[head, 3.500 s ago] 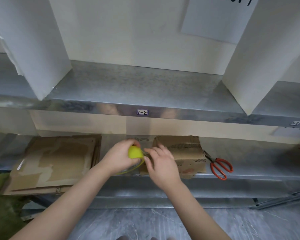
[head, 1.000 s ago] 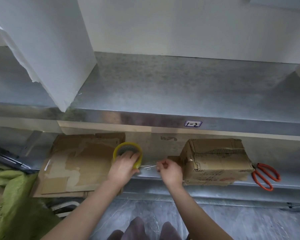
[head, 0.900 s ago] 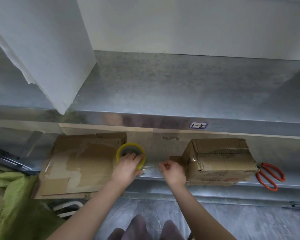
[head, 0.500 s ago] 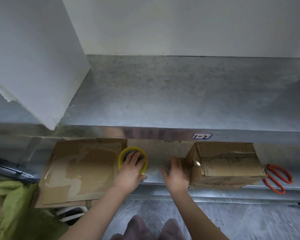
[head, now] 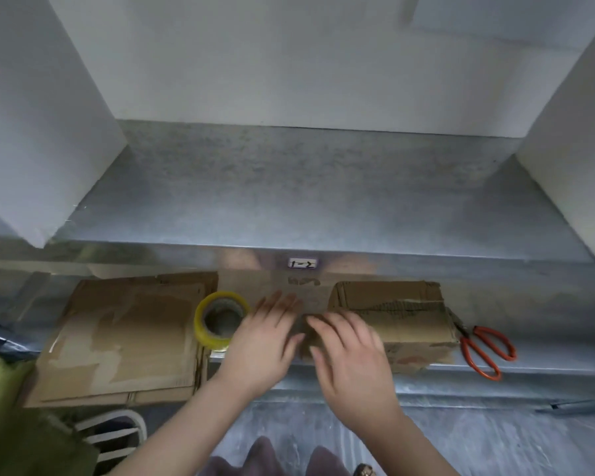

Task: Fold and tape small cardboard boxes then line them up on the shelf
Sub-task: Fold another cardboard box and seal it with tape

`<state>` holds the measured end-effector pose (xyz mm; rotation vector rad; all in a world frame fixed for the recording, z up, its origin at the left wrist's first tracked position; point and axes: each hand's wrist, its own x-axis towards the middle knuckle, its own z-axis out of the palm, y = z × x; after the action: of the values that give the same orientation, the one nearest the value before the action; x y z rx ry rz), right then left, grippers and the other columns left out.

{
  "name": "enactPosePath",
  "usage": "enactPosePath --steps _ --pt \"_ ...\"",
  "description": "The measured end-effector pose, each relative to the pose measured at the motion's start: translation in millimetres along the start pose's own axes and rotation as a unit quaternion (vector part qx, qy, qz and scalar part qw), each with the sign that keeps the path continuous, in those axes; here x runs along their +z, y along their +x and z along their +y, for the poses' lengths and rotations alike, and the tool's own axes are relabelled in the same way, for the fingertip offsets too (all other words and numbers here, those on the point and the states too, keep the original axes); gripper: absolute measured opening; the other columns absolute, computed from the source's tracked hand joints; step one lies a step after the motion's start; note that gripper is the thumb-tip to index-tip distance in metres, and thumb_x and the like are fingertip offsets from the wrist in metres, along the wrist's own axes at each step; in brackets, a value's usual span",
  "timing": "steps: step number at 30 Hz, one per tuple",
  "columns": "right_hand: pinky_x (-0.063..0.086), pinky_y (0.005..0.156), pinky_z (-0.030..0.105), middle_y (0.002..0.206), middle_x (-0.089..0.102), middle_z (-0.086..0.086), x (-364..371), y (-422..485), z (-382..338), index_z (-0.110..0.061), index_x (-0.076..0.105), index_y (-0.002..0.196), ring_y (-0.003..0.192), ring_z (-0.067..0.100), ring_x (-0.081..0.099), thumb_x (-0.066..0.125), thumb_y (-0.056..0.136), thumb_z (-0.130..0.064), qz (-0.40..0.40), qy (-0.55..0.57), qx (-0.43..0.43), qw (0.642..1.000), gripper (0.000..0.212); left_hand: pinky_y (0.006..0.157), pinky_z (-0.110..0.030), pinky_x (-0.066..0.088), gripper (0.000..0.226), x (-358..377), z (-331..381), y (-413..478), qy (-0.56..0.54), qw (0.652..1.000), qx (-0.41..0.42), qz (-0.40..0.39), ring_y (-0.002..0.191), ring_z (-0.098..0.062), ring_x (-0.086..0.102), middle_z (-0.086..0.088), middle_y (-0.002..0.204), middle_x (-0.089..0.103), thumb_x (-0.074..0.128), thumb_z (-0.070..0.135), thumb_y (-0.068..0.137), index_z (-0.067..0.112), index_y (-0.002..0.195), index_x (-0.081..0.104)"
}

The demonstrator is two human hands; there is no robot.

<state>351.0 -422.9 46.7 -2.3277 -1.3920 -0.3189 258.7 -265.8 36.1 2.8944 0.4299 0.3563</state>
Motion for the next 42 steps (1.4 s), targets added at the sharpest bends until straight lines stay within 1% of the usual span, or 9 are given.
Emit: enactPosePath --steps 7,10,13,16,19,25,31,34,42 --pt "0.048 0.098 0.052 0.13 0.062 0.007 -38 -17 104 -0.016 0.065 0.126 0.123 0.034 0.056 0.042 0.089 -0.037 -0.047 -0.052 0.064 0.995 0.048 0.112 -0.04 0.031 0.052 15 104 29 -0.034 0.999 0.006 0.018 0.134 -0.021 0.046 -0.001 0.141 0.052 0.041 0.043 0.095 0.015 0.138 0.052" --pt "0.047 0.098 0.054 0.13 0.062 0.012 -45 -23 139 -0.014 0.065 0.127 0.122 0.037 0.057 0.059 0.088 -0.029 -0.063 -0.046 0.082 0.994 0.042 0.114 -0.041 0.029 0.055 28 123 35 -0.023 0.999 -0.047 0.017 0.137 -0.021 0.043 -0.004 0.145 0.048 0.04 0.044 0.096 0.012 0.141 0.049" --pt "0.038 0.11 0.05 0.145 0.048 0.014 -47 -28 168 -0.015 0.054 0.139 0.136 0.036 0.042 0.065 0.091 -0.025 -0.117 -0.001 0.12 0.986 0.051 0.119 -0.03 0.007 0.061 42 128 35 -0.041 0.989 -0.141 -0.003 0.146 -0.018 0.023 -0.002 0.159 0.024 0.037 0.045 0.101 0.013 0.152 0.026" --pt "0.017 0.117 0.028 0.16 0.024 0.004 -44 -32 190 -0.022 0.033 0.151 0.148 0.022 0.02 0.052 0.098 -0.037 -0.176 0.102 0.161 0.966 0.058 0.118 -0.023 0.009 0.064 57 128 34 -0.159 0.96 -0.23 -0.029 0.148 -0.013 0.011 0.006 0.162 0.005 0.032 0.045 0.101 0.022 0.155 0.006" --pt "0.009 0.105 0.005 0.159 0.024 -0.001 -41 -32 202 -0.023 0.035 0.15 0.146 0.012 0.022 0.058 0.097 -0.031 -0.179 0.211 0.182 0.944 0.059 0.113 -0.017 0.014 0.066 66 132 32 -0.288 0.923 -0.257 -0.004 0.146 -0.004 0.012 0.016 0.16 0.005 0.041 0.039 0.101 0.03 0.154 0.003" --pt "0.021 0.11 0.019 0.152 0.03 -0.005 -31 -33 209 -0.038 0.044 0.141 0.142 0.011 0.027 0.063 0.091 -0.04 -0.141 0.299 0.193 0.924 0.053 0.114 -0.018 0.013 0.064 68 138 27 -0.441 0.851 -0.283 0.03 0.138 0.016 0.01 0.039 0.146 0.012 0.048 0.047 0.094 0.043 0.148 0.015" --pt "0.028 0.117 0.042 0.155 0.019 0.002 -18 -23 206 -0.044 0.05 0.136 0.144 0.022 0.019 0.054 0.09 -0.057 -0.182 0.23 0.143 0.945 0.048 0.107 -0.018 0.027 0.046 72 139 28 -0.227 0.928 -0.289 0.056 0.132 -0.005 0.037 0.009 0.145 0.035 0.041 0.038 0.101 0.018 0.141 0.045" --pt "0.025 0.118 0.039 0.155 0.018 0.003 -15 -14 206 -0.039 0.048 0.139 0.144 0.023 0.019 0.056 0.093 -0.05 -0.178 0.24 0.15 0.942 0.048 0.103 -0.028 0.037 0.032 59 120 47 -0.162 0.949 -0.267 0.038 0.119 -0.02 0.051 -0.002 0.134 0.045 0.049 0.032 0.099 0.016 0.124 0.06" --pt "0.033 0.114 0.041 0.155 0.006 -0.014 -15 7 214 -0.046 0.041 0.141 0.145 0.021 0.015 0.054 0.094 -0.049 -0.245 0.277 0.146 0.918 0.049 0.115 -0.029 0.016 0.039 55 100 35 -0.175 0.96 -0.216 -0.026 0.138 -0.019 0.026 0.003 0.153 0.028 0.045 0.045 0.098 0.032 0.131 0.059"
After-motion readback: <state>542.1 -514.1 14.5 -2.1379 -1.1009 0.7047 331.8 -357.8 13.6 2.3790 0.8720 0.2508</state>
